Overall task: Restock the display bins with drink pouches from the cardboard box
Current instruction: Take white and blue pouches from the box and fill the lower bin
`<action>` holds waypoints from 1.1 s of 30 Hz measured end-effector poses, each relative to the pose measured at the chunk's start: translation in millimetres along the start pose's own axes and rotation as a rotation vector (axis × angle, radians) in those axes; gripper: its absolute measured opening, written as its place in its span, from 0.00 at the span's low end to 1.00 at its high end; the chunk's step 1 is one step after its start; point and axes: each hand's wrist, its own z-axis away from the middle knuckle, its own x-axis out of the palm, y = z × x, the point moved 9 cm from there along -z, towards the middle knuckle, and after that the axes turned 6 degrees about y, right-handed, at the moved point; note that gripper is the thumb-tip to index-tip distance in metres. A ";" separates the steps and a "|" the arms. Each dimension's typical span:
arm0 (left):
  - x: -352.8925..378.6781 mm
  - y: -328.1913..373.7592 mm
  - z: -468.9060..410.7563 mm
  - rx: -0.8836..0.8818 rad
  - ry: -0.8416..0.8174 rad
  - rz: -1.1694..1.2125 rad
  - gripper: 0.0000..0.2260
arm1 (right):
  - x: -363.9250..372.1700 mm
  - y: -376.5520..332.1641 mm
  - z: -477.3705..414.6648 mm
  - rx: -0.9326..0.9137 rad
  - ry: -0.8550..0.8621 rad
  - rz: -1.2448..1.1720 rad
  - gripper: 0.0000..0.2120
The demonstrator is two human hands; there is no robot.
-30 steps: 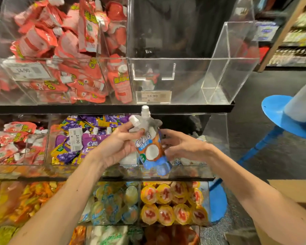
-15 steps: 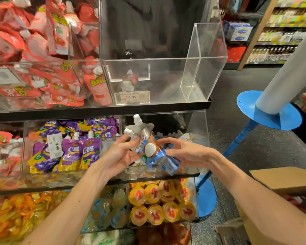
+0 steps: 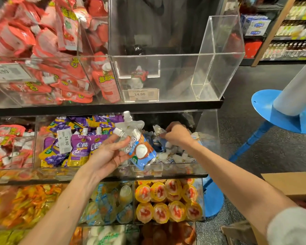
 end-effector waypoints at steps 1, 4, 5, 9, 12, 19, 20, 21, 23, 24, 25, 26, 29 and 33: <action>3.3 0.0 1.1 0.003 0.008 -0.011 0.11 | 7.7 -4.4 -8.9 0.022 0.022 0.047 0.17; 10.7 1.1 4.0 0.015 0.025 -0.067 0.08 | 22.1 -10.1 -28.1 0.093 0.108 0.146 0.20; 12.7 0.9 3.7 0.012 0.022 -0.087 0.08 | 26.5 -9.0 -31.7 0.106 0.133 0.158 0.19; 14.8 -0.9 1.7 -0.001 0.052 -0.113 0.08 | 44.3 -3.6 -38.4 0.119 0.161 0.148 0.18; 16.0 -4.4 -1.6 -0.032 0.045 -0.093 0.08 | 38.6 -6.9 -36.1 0.049 0.116 0.181 0.16; 32.5 -23.5 -20.6 -0.154 -0.025 -0.005 0.18 | 2.5 -35.1 48.5 -0.306 -0.452 -0.621 0.24; 39.2 -27.9 -22.0 -0.175 -0.041 0.004 0.19 | -2.1 -32.1 52.8 -0.293 -0.460 -0.655 0.22; 45.9 -31.6 -23.6 -0.189 -0.048 0.004 0.20 | -6.5 -23.8 52.3 -0.253 -0.427 -0.684 0.18; 55.1 -37.2 -27.9 -0.201 -0.036 -0.034 0.19 | -17.0 -0.1 45.0 -0.127 -0.305 -0.709 0.13; 56.5 -38.5 -30.6 -0.202 -0.023 -0.068 0.17 | -22.5 13.3 41.5 -0.058 -0.243 -0.656 0.13; 56.1 -39.7 -32.8 -0.208 -0.005 -0.098 0.14 | -27.8 26.3 38.0 -0.005 -0.190 -0.573 0.12; 53.3 -40.7 -35.0 -0.217 0.014 -0.120 0.11 | -34.2 35.8 35.4 0.036 -0.145 -0.510 0.09; 42.9 -40.2 -38.6 -0.232 0.048 -0.139 0.06 | -45.9 57.5 20.6 0.173 -0.041 -0.490 0.05; 37.9 -37.0 -38.6 -0.214 0.065 -0.170 0.07 | -28.3 62.4 -4.1 0.306 -0.086 -0.454 0.09</action>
